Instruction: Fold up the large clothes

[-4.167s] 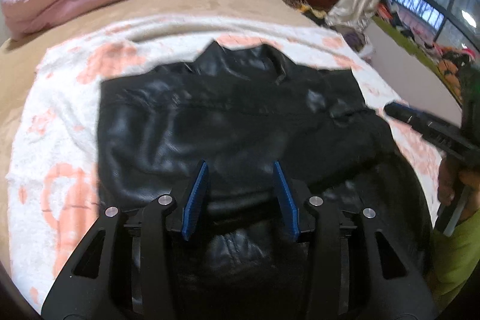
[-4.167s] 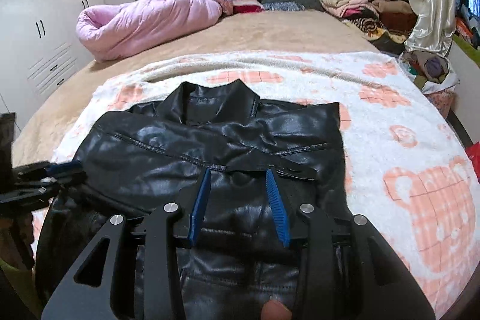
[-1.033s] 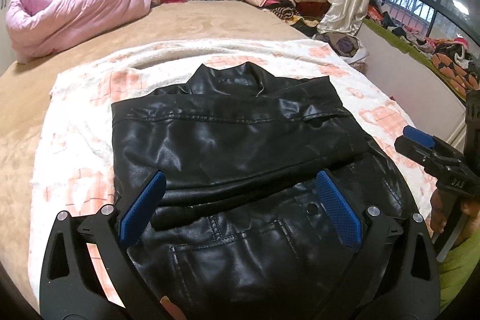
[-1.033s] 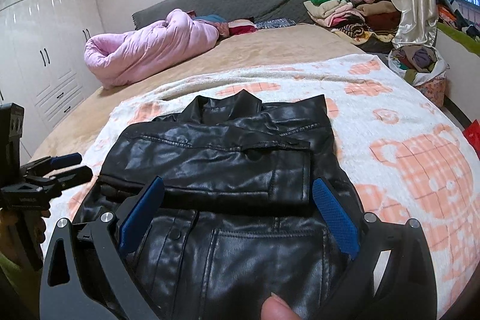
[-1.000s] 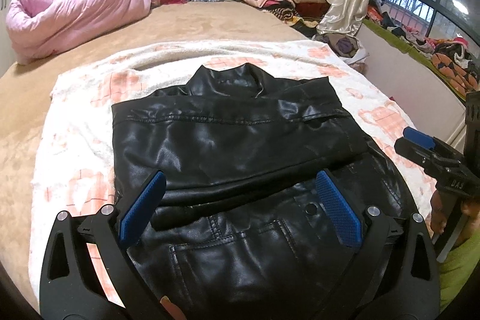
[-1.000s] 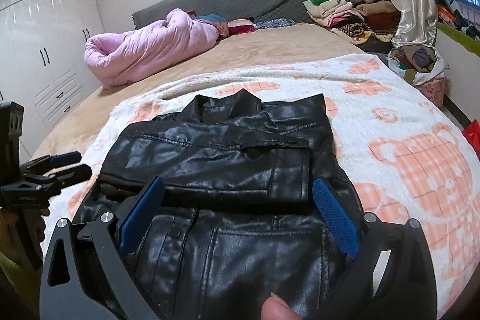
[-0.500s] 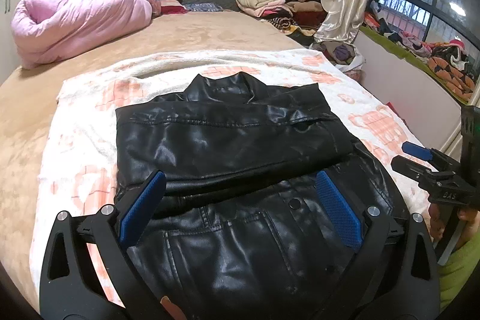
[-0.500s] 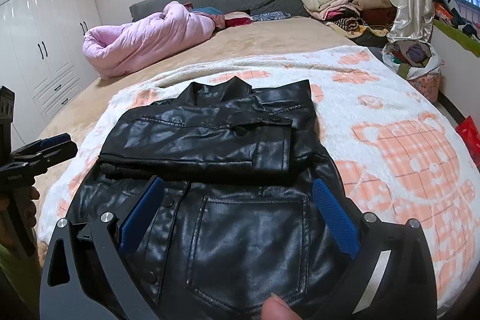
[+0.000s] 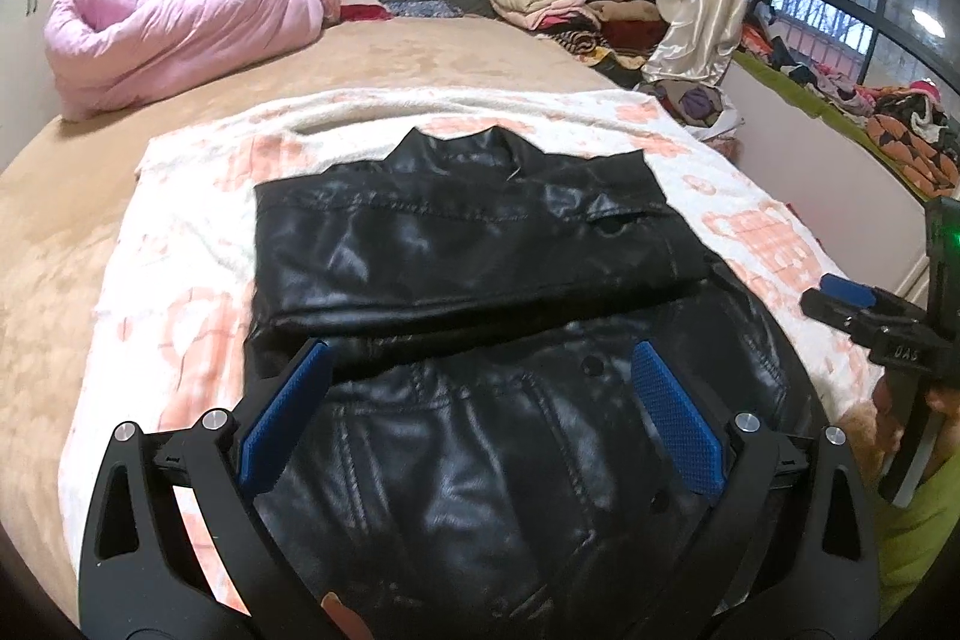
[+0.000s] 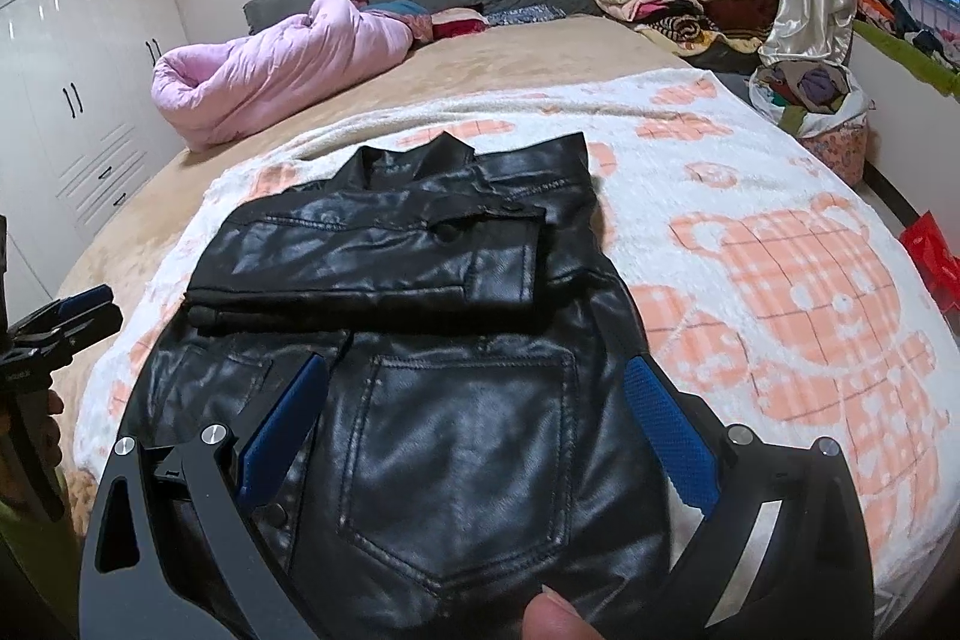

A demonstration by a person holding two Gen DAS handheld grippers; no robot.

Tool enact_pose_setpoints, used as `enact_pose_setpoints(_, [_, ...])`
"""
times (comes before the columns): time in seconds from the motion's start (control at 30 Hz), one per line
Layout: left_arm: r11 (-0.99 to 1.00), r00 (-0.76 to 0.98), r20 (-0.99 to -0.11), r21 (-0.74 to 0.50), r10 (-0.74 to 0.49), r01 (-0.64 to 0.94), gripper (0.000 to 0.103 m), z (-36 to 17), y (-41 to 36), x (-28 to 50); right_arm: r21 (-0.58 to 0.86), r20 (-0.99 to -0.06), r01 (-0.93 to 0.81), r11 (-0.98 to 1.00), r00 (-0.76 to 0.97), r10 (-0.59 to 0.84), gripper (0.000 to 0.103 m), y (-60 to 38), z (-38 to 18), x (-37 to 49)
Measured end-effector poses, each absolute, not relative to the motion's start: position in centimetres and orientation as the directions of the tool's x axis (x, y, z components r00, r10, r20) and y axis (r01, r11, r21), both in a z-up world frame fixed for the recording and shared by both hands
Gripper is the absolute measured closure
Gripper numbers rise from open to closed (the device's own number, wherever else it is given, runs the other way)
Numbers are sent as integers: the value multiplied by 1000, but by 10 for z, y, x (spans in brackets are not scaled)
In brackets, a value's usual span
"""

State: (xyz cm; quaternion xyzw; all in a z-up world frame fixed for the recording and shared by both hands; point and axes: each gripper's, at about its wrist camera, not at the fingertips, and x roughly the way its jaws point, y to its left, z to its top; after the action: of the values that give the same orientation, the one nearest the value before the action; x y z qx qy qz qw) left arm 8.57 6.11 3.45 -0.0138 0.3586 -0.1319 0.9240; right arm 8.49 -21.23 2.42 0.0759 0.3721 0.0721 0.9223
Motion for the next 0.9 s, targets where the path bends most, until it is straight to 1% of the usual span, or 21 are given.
enact_pose_setpoints(0.5, [982,680,-708,-120,-189,148,9,14,85,73,187,-752,-80,979,630,195,4,-220,3,73])
enact_pose_setpoints(0.77, [988,635,-756,-126,-156,93,9,-8,108,61,189,-831,-53,981,523,188,4,-234,-27,67])
enact_pose_setpoints(0.9, [987,620,-770,-148,-153,60,9,-17,125,51,211,-846,-47,976,491,206,4,-241,-37,61])
